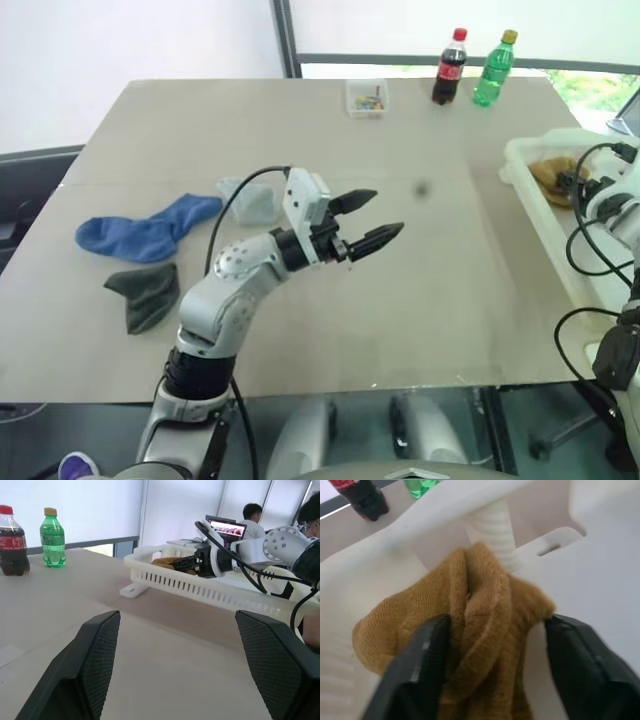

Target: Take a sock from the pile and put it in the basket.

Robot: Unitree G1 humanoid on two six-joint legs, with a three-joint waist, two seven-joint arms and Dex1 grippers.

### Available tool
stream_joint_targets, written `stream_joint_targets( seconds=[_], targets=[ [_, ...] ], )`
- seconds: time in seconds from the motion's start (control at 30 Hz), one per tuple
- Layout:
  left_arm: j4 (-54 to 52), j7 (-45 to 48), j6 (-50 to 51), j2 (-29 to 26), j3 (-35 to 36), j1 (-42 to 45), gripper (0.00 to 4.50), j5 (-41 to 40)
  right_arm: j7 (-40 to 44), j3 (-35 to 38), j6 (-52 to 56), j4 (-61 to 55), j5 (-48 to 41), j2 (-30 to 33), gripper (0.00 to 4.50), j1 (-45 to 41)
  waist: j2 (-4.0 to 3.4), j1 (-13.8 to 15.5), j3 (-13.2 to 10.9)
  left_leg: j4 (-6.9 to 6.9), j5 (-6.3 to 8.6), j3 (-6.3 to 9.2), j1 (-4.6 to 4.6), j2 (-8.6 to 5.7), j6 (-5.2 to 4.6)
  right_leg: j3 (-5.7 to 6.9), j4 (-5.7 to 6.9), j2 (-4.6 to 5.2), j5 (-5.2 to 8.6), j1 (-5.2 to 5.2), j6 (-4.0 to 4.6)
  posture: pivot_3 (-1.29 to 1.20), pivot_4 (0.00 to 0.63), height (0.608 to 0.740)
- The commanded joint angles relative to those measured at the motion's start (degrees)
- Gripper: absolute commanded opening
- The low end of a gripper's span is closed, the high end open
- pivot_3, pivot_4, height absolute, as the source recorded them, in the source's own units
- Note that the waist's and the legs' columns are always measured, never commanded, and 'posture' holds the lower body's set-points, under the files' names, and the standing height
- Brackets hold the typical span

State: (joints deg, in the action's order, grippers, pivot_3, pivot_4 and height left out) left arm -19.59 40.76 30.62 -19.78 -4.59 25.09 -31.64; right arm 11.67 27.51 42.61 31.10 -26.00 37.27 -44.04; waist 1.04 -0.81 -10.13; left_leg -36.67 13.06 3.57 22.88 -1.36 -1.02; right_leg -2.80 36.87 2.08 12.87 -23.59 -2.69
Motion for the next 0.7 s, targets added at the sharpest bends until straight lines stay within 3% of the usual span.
stream_joint_targets(
  seconds=[0.03,0.27,0.4,0.5,0.7],
  targets=[
    [-1.0,-0.7,-2.0,-0.5,0.4,0.7,3.87,1.6,-0.9,3.9,3.7,-13.7,-2.8,1.5,4.46,5.1,0.00,0.2,0.0,0.00,0.00,0.02,0.03,0.00,0.00,0.02,0.00,0.00,0.00,0.00,0.00,0.00,0.150,0.740],
    [3.0,0.0,-7.9,-2.0,3.9,-3.2,3.87,4.0,5.4,5.5,0.7,-41.9,-6.8,2.0,4.46,19.9,-0.06,-0.2,0.0,-0.01,0.02,-0.02,0.02,0.02,-0.03,0.01,0.00,0.03,0.00,-0.01,-0.03,0.00,0.150,0.740],
    [2.0,0.3,-7.9,-6.2,6.9,-7.0,3.87,4.7,14.3,4.5,4.9,-61.3,-20.3,1.2,4.46,29.1,-0.09,-0.7,0.0,0.00,0.02,0.01,-0.10,0.22,-0.03,-0.04,0.02,-0.13,0.01,0.00,-0.03,0.00,0.150,0.740],
    [-0.7,-0.8,-4.9,-8.8,10.3,-10.5,3.87,2.7,17.4,-0.5,3.5,-69.5,-19.2,3.4,4.46,36.2,-0.07,-0.6,0.0,-0.02,0.02,0.05,-0.11,0.28,-0.03,0.01,0.03,-0.14,0.02,0.02,-0.03,0.00,0.150,0.740],
    [-7.9,0.2,-0.8,-15.2,18.4,-21.3,3.87,-1.4,20.0,-11.9,-8.0,-71.2,-4.7,4.8,4.46,46.0,-0.02,-0.1,0.0,-0.23,0.03,0.07,-0.04,0.21,-0.03,-0.09,-0.02,0.02,0.02,0.02,-0.09,0.00,0.150,0.740]
  ],
)
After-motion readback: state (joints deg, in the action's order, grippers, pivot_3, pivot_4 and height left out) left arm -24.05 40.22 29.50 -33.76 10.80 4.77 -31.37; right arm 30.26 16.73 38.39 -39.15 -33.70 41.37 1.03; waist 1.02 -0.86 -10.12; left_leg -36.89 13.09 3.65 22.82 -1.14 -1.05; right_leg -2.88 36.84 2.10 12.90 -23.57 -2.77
